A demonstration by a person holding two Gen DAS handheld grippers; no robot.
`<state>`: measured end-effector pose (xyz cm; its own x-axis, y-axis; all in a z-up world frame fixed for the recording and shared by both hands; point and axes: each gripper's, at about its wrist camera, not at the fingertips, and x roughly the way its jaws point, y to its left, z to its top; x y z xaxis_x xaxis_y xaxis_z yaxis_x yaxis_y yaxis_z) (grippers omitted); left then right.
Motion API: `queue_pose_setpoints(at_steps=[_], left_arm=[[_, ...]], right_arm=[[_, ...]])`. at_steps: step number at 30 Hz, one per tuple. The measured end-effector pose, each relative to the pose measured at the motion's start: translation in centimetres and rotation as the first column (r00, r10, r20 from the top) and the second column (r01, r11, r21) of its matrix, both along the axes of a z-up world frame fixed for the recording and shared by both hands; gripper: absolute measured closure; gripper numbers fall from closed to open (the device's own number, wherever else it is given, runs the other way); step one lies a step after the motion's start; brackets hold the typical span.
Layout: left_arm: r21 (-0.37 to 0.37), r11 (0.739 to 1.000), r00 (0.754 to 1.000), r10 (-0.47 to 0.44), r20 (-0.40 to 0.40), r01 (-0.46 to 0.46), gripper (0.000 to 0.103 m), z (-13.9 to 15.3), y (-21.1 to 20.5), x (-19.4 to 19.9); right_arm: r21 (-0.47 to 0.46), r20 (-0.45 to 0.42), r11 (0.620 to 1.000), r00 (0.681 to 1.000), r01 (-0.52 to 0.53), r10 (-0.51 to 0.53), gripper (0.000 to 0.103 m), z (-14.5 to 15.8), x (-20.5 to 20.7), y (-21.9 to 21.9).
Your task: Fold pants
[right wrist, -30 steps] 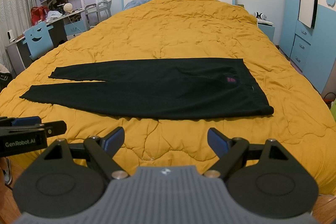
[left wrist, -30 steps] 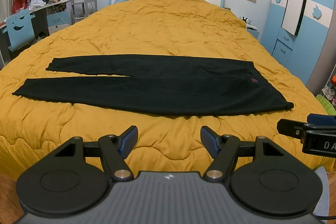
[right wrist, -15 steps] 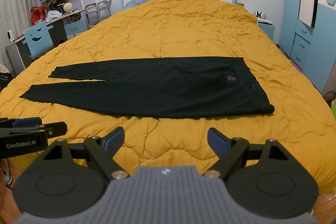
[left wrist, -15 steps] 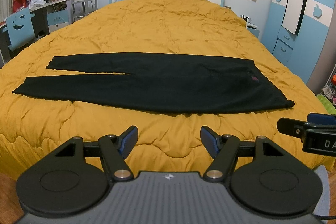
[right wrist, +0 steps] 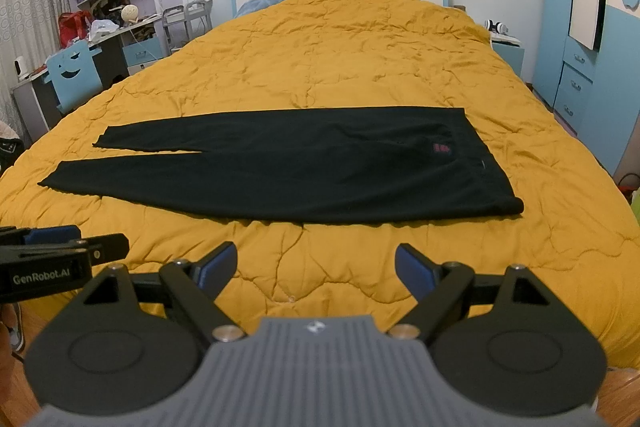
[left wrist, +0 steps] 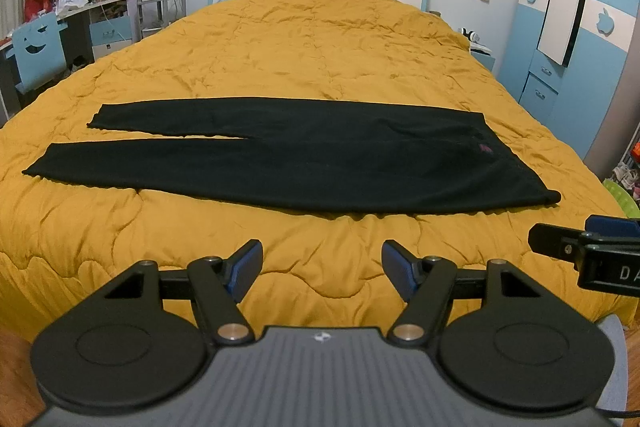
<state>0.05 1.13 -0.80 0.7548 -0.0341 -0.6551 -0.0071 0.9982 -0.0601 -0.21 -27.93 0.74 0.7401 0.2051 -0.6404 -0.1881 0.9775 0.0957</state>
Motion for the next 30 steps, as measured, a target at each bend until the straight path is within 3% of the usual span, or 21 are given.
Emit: queue_pose_setpoints(at_steps=[17,30], left_arm=[[0.005,1.0,1.0,-0.017,0.008,0.017,0.023,-0.9,0.5,0.6],[0.092,0.995,0.999,-0.043,0.028,0.041,0.026,-1.9,5.6,4.8]], right_arm=[[0.01,-0.028,1.0,1.0,0.011,-0.01,0.021,-1.0,0.9,-0.3],[-0.042,-0.003,0.999,1.0,-0.029,0.029,0.021,-3.9,7.7,-2.8]])
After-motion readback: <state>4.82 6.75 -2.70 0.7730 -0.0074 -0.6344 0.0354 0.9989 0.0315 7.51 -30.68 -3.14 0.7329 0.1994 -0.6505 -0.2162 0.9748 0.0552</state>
